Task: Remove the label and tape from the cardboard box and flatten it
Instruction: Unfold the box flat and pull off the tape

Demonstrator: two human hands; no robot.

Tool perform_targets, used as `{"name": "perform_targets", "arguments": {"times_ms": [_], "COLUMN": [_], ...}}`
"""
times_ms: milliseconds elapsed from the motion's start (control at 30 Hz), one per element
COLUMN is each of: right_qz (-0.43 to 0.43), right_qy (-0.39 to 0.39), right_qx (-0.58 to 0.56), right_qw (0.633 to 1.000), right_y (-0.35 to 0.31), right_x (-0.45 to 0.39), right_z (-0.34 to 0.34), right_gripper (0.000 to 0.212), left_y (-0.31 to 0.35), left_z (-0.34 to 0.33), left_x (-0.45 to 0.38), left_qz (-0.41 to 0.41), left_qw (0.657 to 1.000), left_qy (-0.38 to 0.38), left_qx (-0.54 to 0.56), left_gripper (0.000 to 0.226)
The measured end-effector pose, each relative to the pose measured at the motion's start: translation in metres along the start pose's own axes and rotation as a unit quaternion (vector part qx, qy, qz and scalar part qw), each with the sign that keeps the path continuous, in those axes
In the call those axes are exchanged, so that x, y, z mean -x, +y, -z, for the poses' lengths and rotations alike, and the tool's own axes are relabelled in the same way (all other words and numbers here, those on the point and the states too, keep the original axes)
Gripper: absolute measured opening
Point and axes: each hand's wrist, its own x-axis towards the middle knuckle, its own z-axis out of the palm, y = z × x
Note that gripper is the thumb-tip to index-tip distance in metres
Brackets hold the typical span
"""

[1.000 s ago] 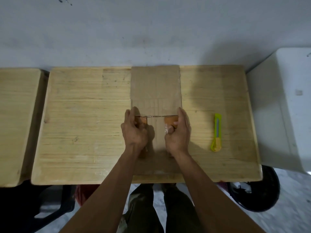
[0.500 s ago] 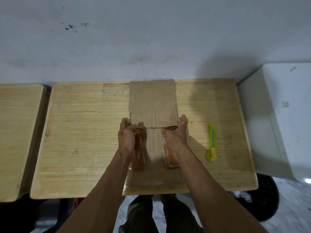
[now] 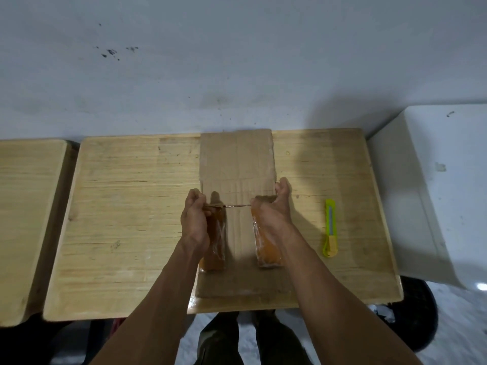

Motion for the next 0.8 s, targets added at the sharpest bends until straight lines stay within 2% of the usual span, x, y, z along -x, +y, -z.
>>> {"name": "perform_targets", "arguments": {"times_ms": [133,200,267,400,500,600,633,733,800], "right_qz": [0.06,0.056,0.045,0.015,-0.007,-0.009,-0.002,0.027,0.044], "right_qy": [-0.013,-0.005,0.002,-0.033,-0.085,-0.154,-0.173,-0.218,-0.225], "right_qx": [-0.054,-0.127,-0.162,-0.126,-0.115,-0.055,-0.019,0.098,0.172], "right_qw": [0.997,0.99,0.986,0.991,0.99,0.986,0.985,0.971,0.958], "right_y": [0.007,0.003,-0.003,-0.006,-0.009,-0.01,-0.008,-0.003,-0.002], "right_x": [0.012,0.015,0.017,0.028,0.028,0.028,0.028,0.032,0.035], "right_z": [0.002,0.004,0.011,0.029,0.047,0.059,0.061,0.065,0.068], "right_gripper": [0.089,0.076,0.074,0.071,0.07,0.065,0.065,0.068,0.073], "left_y": [0.005,0.01,0.016,0.025,0.029,0.039,0.042,0.046,0.041], "left_z": [0.003,0.003,0.004,0.013,0.026,0.035,0.036,0.03,0.026], "left_x": [0.007,0.011,0.014,0.013,0.015,0.02,0.024,0.035,0.043], "left_qz": [0.042,0.04,0.041,0.057,0.074,0.093,0.094,0.052,0.003], "left_qw": [0.998,0.997,0.996,0.993,0.992,0.984,0.982,0.976,0.952], "left_qy": [-0.005,-0.016,-0.027,-0.049,-0.071,-0.152,-0.165,-0.172,-0.209], "left_qx": [0.036,0.063,0.078,0.092,0.08,0.021,-0.007,-0.126,-0.222], "left_gripper": [0.031,0.041,0.052,0.08,0.089,0.102,0.1,0.072,0.073]}}
